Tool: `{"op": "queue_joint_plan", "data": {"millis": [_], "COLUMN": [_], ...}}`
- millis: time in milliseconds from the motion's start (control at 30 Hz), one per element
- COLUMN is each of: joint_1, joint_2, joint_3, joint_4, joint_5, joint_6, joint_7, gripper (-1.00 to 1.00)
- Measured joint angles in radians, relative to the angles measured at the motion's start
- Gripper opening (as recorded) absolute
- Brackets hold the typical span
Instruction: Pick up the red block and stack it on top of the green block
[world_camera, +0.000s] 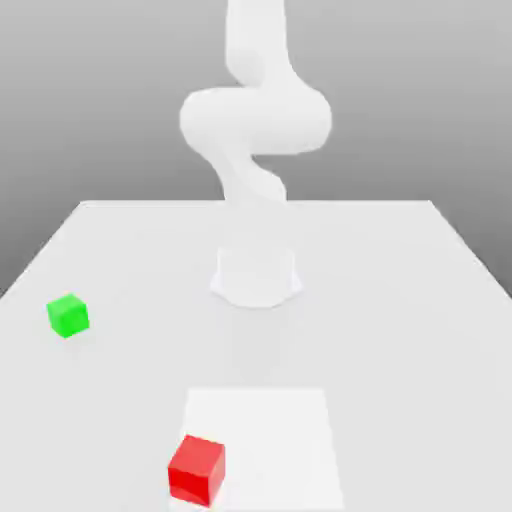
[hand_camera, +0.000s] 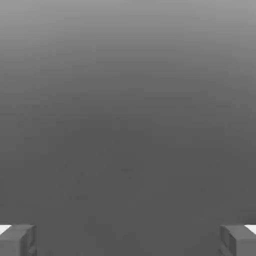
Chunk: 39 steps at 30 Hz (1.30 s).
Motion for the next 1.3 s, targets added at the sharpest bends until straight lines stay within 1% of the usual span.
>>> {"op": "queue_joint_plan", "data": {"millis": [500, 800, 967, 1000, 1200, 1300], "joint_1": [-0.060, -0.094, -0.102, -0.104, -0.105, -0.104], "joint_2": [0.550, 0.876, 1.058, 1.081, 1.093, 1.026], "joint_3": [-0.020, -0.032, -0.024, -0.023, -0.021, -0.024], "joint_4": [-0.107, -0.169, -0.152, -0.149, -0.147, -0.158], "joint_5": [-0.008, 0.013, 0.027, 0.029, 0.028, 0.023], "joint_6": [0.216, 0.345, 0.483, 0.503, 0.513, 0.457], "joint_7": [0.097, 0.135, 0.130, 0.129, 0.130, 0.134], "gripper": [0.00, 0.00, 0.00, -1.00, -1.00, -1.00]}}
